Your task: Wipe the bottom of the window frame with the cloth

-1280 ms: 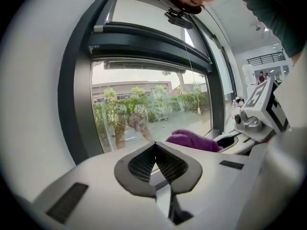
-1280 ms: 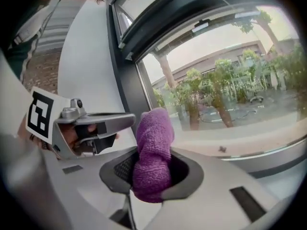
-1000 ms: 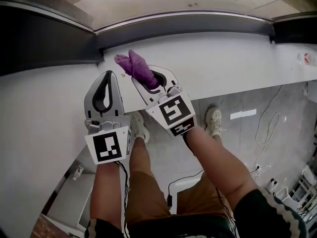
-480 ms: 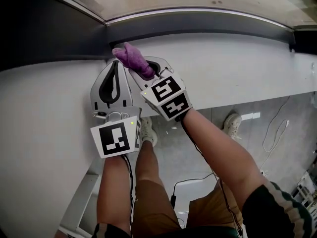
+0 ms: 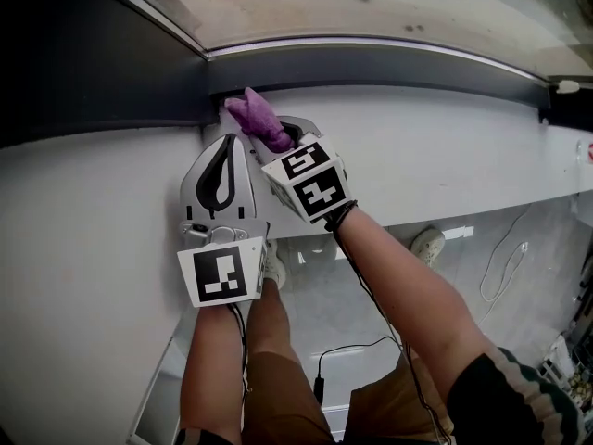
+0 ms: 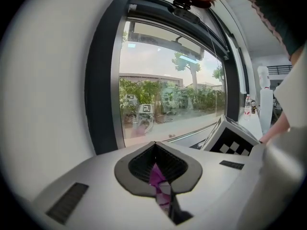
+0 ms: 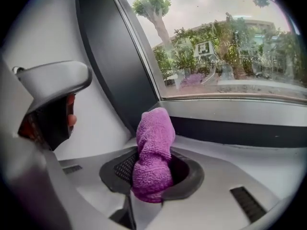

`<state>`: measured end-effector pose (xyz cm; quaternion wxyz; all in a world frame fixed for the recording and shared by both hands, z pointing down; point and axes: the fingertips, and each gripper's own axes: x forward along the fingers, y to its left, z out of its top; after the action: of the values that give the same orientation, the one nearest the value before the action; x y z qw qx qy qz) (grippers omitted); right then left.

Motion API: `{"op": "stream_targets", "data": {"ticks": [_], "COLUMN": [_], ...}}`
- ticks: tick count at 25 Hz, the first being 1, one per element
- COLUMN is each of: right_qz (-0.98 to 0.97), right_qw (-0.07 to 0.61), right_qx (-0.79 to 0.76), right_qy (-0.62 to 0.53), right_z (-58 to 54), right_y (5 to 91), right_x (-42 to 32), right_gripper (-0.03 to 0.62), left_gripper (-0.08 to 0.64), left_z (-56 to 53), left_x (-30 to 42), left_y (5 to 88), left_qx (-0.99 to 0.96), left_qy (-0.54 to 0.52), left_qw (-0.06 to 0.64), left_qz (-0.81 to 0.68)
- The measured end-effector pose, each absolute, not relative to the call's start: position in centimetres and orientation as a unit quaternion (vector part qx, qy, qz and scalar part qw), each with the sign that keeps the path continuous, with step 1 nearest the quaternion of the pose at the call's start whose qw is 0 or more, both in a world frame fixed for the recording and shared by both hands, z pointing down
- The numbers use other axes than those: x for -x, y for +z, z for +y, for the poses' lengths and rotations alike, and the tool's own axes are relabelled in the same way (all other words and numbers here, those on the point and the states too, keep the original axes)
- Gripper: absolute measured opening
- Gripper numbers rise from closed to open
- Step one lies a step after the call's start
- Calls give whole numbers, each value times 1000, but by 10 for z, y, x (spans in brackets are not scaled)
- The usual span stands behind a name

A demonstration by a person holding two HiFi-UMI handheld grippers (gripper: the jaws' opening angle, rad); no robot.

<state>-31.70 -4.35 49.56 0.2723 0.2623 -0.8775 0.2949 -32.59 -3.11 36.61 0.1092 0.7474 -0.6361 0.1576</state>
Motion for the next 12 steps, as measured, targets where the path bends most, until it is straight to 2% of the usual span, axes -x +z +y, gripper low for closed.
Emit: {"op": "stream_targets", "data": {"ticks": [12], "right_qz": [-863], "right_qw": [293], "right_qx": [-281], "right_qy": [303], "right_z": [-57], "right_y": [505], "right_x": [269], "right_gripper": [120], "left_gripper": [9], "left_z": [-45], "left_x": [305], "left_y": [371], "left_qx": [-751], "left_qy": [173], "left_qw": [101], "left_qz": [-629]}}
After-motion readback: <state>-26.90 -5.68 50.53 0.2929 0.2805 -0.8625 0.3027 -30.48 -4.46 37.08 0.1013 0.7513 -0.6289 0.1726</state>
